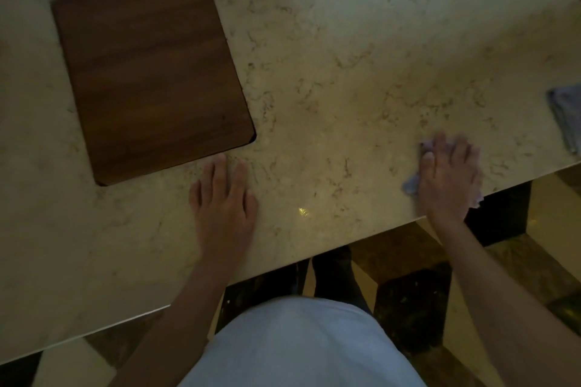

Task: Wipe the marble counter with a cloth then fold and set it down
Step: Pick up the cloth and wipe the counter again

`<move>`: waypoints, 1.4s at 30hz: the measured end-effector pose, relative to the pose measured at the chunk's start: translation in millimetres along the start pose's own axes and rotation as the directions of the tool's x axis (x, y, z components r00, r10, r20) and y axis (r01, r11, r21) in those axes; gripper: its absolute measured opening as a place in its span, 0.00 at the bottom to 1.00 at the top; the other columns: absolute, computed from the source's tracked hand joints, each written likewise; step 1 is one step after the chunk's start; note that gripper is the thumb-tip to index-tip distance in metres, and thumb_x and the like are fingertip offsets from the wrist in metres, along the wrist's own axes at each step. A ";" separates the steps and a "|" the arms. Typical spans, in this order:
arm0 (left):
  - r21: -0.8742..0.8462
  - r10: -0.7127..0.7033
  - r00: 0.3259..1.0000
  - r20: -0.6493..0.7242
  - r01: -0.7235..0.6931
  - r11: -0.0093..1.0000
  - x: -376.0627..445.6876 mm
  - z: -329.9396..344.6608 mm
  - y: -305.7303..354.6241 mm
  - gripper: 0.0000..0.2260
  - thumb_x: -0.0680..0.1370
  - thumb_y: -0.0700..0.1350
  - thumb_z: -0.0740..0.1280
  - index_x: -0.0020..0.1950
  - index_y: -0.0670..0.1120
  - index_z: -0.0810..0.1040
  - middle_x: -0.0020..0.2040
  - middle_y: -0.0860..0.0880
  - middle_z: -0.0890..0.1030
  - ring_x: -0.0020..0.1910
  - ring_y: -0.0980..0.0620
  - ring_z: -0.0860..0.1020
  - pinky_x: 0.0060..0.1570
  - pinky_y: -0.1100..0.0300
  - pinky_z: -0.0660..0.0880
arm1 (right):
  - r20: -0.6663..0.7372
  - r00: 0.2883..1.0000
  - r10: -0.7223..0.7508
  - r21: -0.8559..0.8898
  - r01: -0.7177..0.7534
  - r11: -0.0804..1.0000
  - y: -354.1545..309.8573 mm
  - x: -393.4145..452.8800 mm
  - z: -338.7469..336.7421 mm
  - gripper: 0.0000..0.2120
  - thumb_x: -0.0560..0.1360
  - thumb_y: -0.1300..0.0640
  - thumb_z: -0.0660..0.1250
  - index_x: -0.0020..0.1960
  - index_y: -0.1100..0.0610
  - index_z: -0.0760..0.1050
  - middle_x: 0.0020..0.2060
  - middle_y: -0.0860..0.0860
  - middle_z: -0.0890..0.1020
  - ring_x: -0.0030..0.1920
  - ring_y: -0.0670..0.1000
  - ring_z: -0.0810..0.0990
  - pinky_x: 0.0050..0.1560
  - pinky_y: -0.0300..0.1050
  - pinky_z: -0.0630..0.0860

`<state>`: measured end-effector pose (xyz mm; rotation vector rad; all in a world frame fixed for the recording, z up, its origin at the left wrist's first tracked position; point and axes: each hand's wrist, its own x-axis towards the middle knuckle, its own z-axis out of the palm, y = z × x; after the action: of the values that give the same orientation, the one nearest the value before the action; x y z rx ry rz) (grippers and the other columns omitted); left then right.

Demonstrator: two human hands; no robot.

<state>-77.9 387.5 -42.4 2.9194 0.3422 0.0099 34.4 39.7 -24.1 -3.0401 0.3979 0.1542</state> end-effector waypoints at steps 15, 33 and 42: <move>-0.320 -0.044 0.998 -0.034 0.030 0.947 -1.6 -1.9 -9.8 0.17 0.79 0.39 0.62 0.68 0.42 0.76 0.75 0.41 0.69 0.77 0.44 0.62 0.75 0.41 0.58 | 0.175 0.686 -0.706 0.029 0.714 0.700 -203.9 52.9 11.2 0.27 0.83 0.39 0.43 0.80 0.41 0.55 0.82 0.50 0.54 0.82 0.60 0.48 0.77 0.64 0.51; -0.130 -0.535 0.844 0.032 0.535 0.835 -21.0 12.2 68.9 0.25 0.82 0.54 0.52 0.79 0.48 0.59 0.80 0.39 0.60 0.79 0.40 0.56 0.76 0.42 0.52 | -0.002 0.447 -0.894 0.019 0.894 0.447 -254.6 111.6 19.9 0.22 0.84 0.44 0.50 0.76 0.43 0.65 0.79 0.54 0.64 0.79 0.62 0.57 0.75 0.62 0.57; 0.011 -0.561 0.828 0.018 0.561 0.828 -19.3 9.8 72.1 0.24 0.83 0.54 0.50 0.77 0.48 0.65 0.80 0.41 0.61 0.79 0.42 0.57 0.75 0.42 0.57 | 0.213 -0.577 -0.788 0.274 0.810 -0.519 -117.1 41.2 12.4 0.22 0.84 0.42 0.53 0.77 0.41 0.63 0.80 0.48 0.62 0.82 0.56 0.49 0.79 0.61 0.51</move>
<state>-79.9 312.4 -37.2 2.6991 1.1839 -0.1089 103.3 143.2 -34.0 -1.7006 -2.4646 0.5103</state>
